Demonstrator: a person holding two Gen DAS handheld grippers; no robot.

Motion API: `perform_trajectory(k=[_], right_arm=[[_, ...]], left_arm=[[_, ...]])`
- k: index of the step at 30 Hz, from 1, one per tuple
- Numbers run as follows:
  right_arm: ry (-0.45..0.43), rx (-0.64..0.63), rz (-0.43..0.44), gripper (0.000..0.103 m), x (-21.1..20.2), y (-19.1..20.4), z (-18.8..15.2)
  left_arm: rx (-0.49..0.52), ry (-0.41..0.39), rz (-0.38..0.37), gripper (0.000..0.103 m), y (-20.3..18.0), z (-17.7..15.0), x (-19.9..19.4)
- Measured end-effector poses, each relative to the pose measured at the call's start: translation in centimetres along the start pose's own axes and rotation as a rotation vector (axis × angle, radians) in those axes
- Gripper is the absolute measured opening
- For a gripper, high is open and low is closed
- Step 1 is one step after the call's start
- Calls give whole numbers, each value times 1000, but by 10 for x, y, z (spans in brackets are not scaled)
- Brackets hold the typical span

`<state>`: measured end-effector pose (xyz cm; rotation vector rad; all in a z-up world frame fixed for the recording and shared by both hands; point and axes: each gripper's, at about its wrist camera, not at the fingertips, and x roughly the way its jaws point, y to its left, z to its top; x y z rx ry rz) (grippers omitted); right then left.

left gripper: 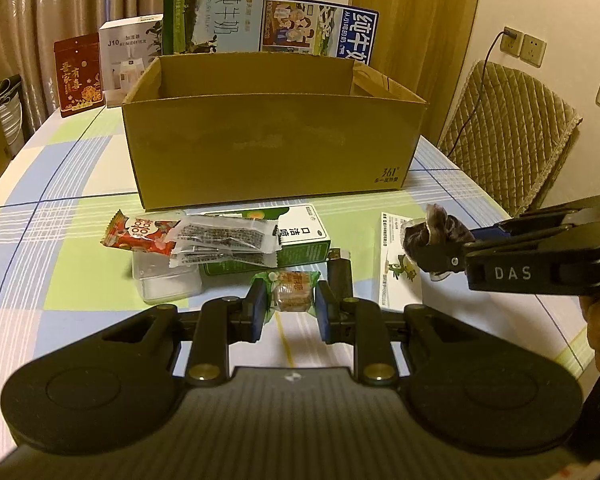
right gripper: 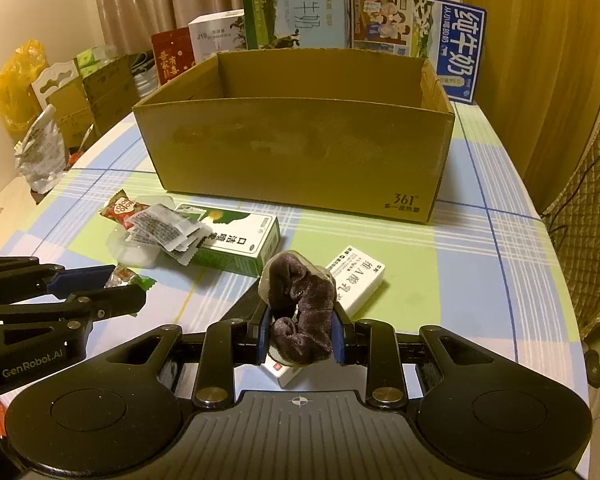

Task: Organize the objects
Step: 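Carry the candy and scrunchie into the cardboard box and open both tools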

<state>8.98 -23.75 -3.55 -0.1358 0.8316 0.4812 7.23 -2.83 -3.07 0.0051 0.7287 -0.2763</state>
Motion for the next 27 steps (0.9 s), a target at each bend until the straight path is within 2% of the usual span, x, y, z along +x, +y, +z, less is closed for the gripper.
perform_trajectory(k=[18,22,27], right_arm=[[-52,40,34,27,-8,4,15],[-78,42,42,27,-10,7,27],[-126,71,46,27,-12,5,47]], left_arm=[[12,-4,15,21,1,14,-7],[28,-16,21,21,0,26,-11],[43,-59,18,21,6,56,-17]])
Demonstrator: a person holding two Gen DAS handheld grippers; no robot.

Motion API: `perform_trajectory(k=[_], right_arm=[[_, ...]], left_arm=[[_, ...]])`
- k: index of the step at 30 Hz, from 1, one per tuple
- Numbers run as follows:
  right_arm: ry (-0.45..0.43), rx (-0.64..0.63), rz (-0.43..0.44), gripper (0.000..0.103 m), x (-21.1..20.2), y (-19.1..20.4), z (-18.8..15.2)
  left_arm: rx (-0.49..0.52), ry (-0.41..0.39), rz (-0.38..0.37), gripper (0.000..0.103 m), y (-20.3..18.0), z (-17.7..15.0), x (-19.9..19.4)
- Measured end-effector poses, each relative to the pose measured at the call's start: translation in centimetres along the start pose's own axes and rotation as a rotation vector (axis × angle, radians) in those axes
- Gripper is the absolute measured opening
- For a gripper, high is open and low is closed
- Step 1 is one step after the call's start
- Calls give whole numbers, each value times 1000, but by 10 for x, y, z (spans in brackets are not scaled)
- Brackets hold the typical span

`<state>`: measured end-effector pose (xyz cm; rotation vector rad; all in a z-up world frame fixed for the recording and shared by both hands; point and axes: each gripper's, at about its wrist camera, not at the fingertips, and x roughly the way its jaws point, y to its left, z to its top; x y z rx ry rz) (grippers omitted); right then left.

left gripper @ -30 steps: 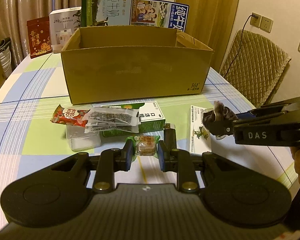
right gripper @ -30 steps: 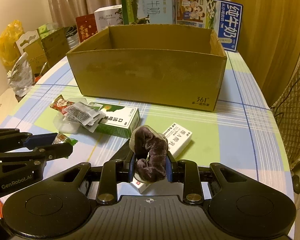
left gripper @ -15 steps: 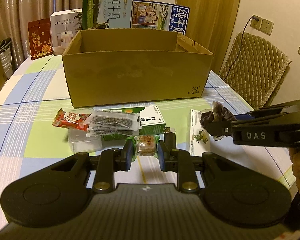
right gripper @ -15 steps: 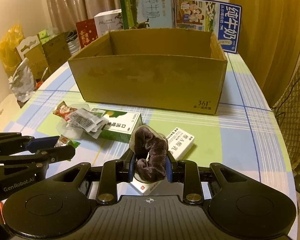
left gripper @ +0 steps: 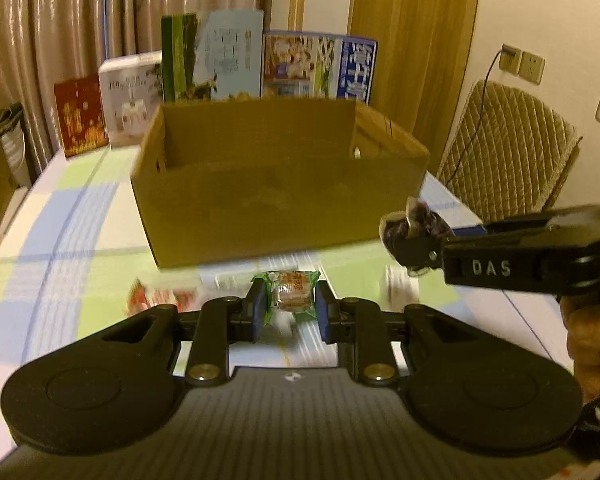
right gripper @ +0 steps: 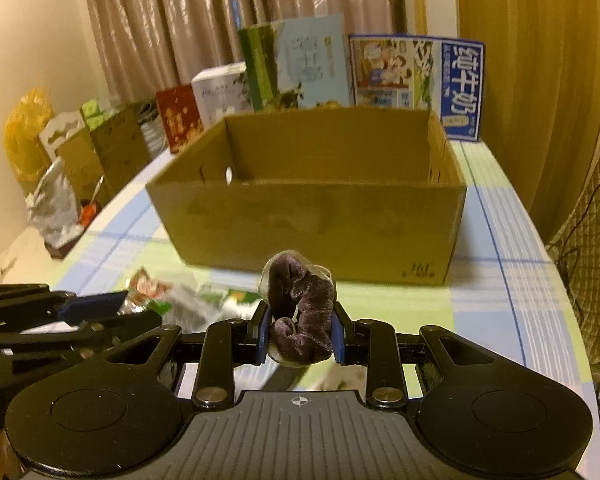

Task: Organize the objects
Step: 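Carry the candy and scrunchie into the cardboard box and open both tools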

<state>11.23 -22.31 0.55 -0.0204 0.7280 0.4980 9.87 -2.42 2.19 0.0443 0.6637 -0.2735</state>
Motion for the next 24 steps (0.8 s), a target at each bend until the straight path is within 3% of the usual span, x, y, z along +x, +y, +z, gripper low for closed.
perform_trajectory(k=[15,24], right_arm=[[-218,101,-48,27,14,-23,83],[-184,187,-86,27,65,-60,118]], left_arm=[[1,-96,13,21,43,100,49],[-51,-78,-14,21,58,135,102]])
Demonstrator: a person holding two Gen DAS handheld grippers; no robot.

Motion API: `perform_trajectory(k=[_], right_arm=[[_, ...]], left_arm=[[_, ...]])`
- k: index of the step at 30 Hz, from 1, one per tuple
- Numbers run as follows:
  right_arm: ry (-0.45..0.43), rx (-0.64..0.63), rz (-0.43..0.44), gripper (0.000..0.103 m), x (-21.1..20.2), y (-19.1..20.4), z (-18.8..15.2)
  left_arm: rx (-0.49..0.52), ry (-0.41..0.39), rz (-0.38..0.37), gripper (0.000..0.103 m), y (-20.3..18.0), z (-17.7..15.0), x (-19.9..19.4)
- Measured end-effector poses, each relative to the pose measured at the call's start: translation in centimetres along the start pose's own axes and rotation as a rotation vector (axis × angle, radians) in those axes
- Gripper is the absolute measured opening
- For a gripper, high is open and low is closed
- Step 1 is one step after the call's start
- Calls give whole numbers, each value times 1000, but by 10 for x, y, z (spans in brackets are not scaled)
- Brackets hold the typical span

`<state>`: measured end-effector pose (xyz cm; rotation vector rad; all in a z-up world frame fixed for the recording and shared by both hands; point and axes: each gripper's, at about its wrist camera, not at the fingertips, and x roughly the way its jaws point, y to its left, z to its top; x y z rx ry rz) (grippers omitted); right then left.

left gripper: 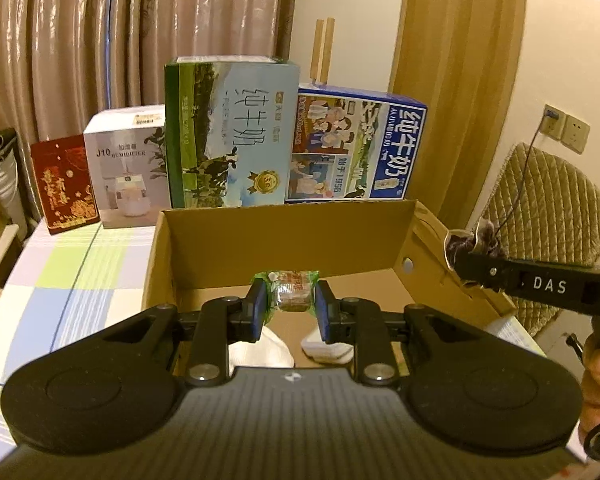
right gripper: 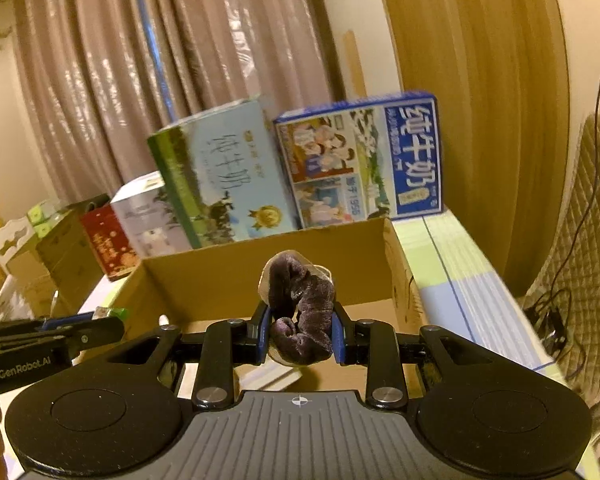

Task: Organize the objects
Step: 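Carry the candy and scrunchie into the cardboard box and open both tools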

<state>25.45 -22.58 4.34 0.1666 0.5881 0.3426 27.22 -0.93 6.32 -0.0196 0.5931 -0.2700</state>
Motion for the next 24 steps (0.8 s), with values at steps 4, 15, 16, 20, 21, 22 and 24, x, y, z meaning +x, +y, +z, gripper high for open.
perform_trajectory(k=[4,15,16,20,21,22,24], right_arm=[[23,28,-7,27,18,-6,1],[72,56,-10,27,40,-12,-6],[75,63,-8,27,41,-13,-7],[68,76,-1,28,43,-12,-7],[56,80,9,40,42,-12,-8],[44,85,12,58,42,-12,-8],[29,101,18,66,40,-13,-7]], left_arm=[[-12,14,-6,22,4,3,19],[-53,46,-1,47,19,2,44],[-51,47,2,47,20,1,44],[-57,44,5,49,22,0,39],[-58,42,7,50,23,0,38],[-60,39,9,51,24,0,37],[-61,35,10,57,25,0,35]])
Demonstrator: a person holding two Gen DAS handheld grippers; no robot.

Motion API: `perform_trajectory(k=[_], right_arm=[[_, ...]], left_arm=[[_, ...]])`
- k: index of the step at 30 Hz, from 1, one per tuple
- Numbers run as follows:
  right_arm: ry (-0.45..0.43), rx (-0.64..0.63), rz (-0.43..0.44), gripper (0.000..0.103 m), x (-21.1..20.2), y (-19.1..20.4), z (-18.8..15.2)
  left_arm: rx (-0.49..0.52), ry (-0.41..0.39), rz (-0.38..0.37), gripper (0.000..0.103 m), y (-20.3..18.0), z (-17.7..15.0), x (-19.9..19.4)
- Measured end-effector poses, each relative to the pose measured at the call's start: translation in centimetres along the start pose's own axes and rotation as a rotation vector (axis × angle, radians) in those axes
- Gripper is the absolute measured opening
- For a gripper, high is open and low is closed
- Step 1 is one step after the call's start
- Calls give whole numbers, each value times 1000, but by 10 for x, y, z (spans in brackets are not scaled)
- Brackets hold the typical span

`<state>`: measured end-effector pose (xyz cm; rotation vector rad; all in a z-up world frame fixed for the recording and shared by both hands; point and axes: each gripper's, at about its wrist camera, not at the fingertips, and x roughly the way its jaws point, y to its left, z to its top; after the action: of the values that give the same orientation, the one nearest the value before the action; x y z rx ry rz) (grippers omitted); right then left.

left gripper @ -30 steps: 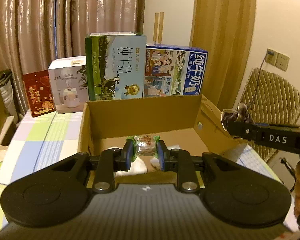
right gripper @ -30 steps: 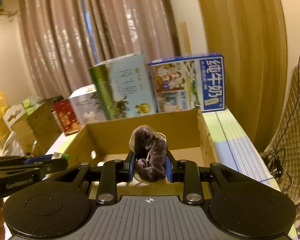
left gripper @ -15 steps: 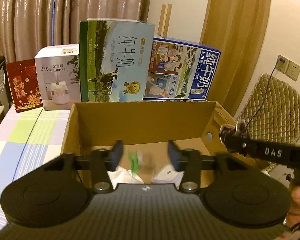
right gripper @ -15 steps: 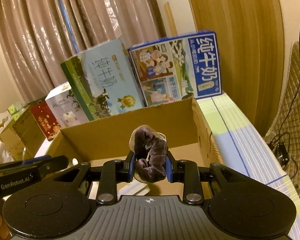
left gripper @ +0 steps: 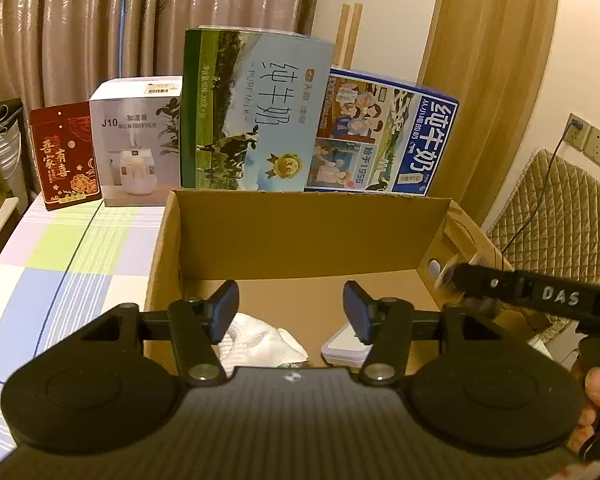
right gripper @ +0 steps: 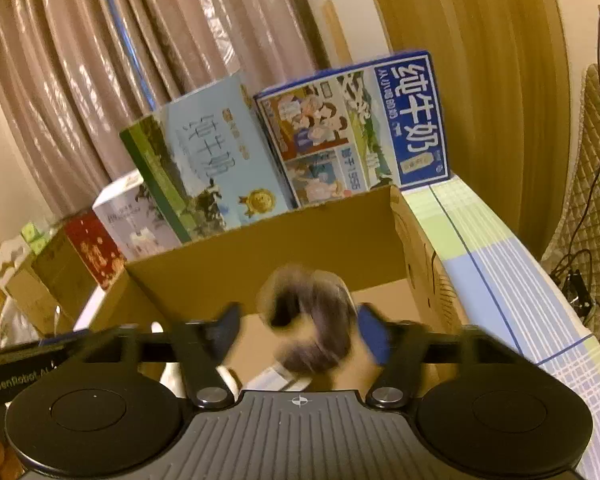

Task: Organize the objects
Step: 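Carry the candy and scrunchie into the cardboard box and open both tools, then move both tools back toward the lighter and ointment box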

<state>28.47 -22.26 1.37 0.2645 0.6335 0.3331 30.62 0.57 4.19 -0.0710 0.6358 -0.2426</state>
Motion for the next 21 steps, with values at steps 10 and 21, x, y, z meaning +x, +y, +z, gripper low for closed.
perform_trajectory(k=[10,21], right_arm=[[-29,-10,-13,66,-6,-1,1],[-86,-44,-41,66,-32,-4,-3]], left_arm=[[0,-5,-1,60,4,0,-4],[47,-13,-6,67,-5,-9,-22]])
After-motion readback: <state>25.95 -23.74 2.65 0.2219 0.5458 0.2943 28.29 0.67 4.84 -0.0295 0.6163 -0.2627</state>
